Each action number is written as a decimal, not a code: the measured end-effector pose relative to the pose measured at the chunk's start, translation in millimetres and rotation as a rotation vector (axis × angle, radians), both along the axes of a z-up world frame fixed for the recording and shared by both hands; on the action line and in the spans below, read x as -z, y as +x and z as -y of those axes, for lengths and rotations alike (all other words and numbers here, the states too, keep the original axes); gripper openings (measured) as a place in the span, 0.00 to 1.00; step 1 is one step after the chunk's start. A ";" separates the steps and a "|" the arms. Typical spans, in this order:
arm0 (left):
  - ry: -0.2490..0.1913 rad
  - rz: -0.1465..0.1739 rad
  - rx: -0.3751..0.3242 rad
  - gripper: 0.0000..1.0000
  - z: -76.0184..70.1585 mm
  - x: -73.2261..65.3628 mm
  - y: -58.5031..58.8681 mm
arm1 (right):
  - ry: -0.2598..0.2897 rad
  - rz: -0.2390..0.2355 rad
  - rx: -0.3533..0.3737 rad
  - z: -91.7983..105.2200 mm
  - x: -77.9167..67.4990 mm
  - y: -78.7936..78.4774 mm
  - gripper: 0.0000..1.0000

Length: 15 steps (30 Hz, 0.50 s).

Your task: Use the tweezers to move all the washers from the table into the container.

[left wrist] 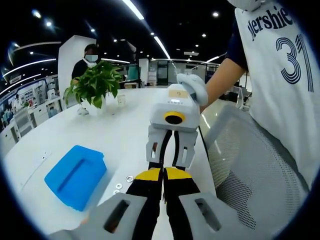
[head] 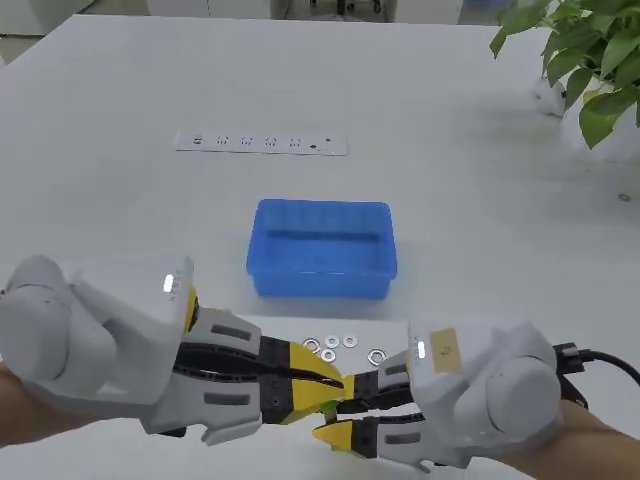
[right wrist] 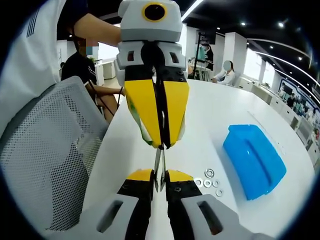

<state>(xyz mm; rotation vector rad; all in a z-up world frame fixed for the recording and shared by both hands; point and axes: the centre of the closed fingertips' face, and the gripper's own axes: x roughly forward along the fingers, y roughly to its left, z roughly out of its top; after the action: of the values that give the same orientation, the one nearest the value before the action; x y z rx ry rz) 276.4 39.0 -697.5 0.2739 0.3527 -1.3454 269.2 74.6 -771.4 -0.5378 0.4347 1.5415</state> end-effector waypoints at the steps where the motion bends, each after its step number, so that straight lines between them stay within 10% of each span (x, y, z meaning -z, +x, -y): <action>1: 0.007 -0.002 -0.001 0.04 -1.2 -0.5 0.7 | 0.000 0.002 -0.001 -0.7 -0.4 0.5 0.10; 15: 0.055 0.018 0.010 0.04 -11.2 -14.7 14.6 | 0.024 0.032 0.000 -12.5 -14.8 18.6 0.10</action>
<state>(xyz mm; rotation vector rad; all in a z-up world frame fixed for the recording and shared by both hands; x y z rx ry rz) 291.0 50.2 -682.8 0.3340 0.3746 -1.3439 287.9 87.1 -756.6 -0.5432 0.3913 1.5341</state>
